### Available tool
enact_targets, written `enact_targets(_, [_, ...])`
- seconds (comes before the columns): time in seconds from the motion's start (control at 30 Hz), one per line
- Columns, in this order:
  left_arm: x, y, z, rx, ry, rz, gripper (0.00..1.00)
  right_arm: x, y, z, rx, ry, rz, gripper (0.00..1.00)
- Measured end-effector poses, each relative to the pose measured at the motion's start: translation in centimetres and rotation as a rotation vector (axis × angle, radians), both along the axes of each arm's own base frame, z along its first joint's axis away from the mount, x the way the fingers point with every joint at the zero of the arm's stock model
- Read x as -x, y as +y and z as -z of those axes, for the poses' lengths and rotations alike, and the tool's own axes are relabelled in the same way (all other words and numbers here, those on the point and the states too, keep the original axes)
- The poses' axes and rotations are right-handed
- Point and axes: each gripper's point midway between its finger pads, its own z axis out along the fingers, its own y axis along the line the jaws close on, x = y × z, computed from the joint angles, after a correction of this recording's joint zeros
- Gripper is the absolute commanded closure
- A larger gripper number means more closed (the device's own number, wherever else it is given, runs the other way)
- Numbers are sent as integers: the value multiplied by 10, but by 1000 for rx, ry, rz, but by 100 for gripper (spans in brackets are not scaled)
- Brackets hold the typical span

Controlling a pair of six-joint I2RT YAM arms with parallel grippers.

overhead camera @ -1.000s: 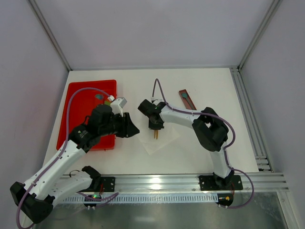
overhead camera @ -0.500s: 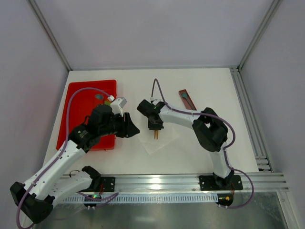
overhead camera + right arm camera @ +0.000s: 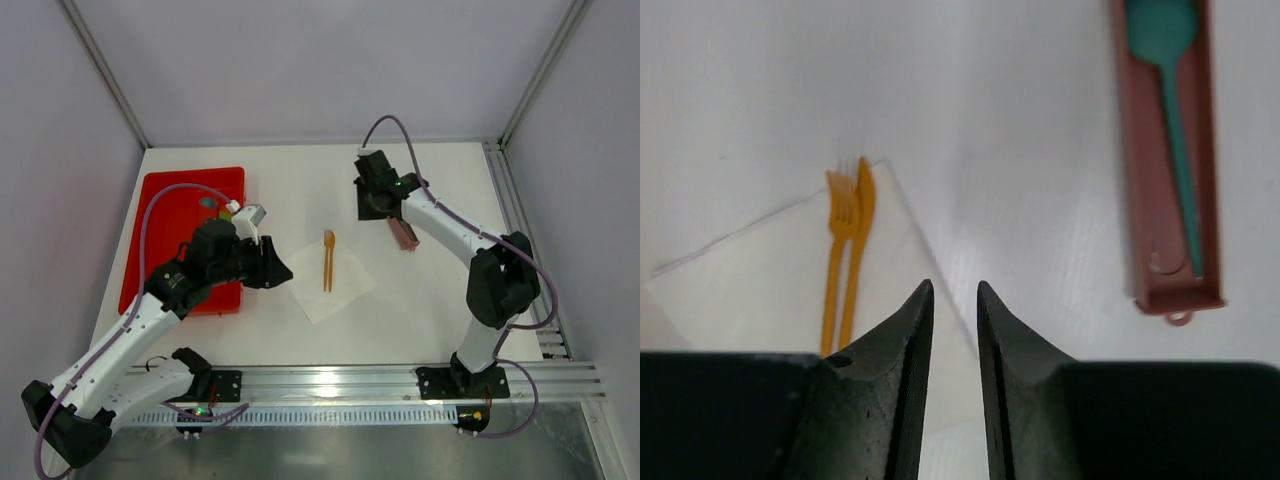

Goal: Place the utensils on the paper napkin and roll it up

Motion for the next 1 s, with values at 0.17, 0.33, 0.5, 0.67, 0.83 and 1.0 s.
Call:
enact_targets(0.17, [0, 1, 1, -7, 2, -6, 59, -38, -64, 9, 84, -18, 26, 73])
enact_targets(0.33, [-3, 3, 2, -15, -3, -19, 59, -47, -89, 43, 169, 46, -16, 71])
enact_targets(0.5, [-4, 6, 4, -28, -5, -33, 59, -62, -106, 69, 211, 92, -37, 71])
enact_targets(0.67, [-6, 6, 5, -34, -4, -40, 59, -76, -123, 78, 205, 98, -41, 71])
enact_targets(0.83, [-7, 6, 9, -42, 8, -44, 59, -83, -125, 80, 189, 84, -66, 71])
enact_targets(1.0, [-9, 5, 12, -50, 16, -48, 59, -92, -115, 84, 170, 68, -107, 71])
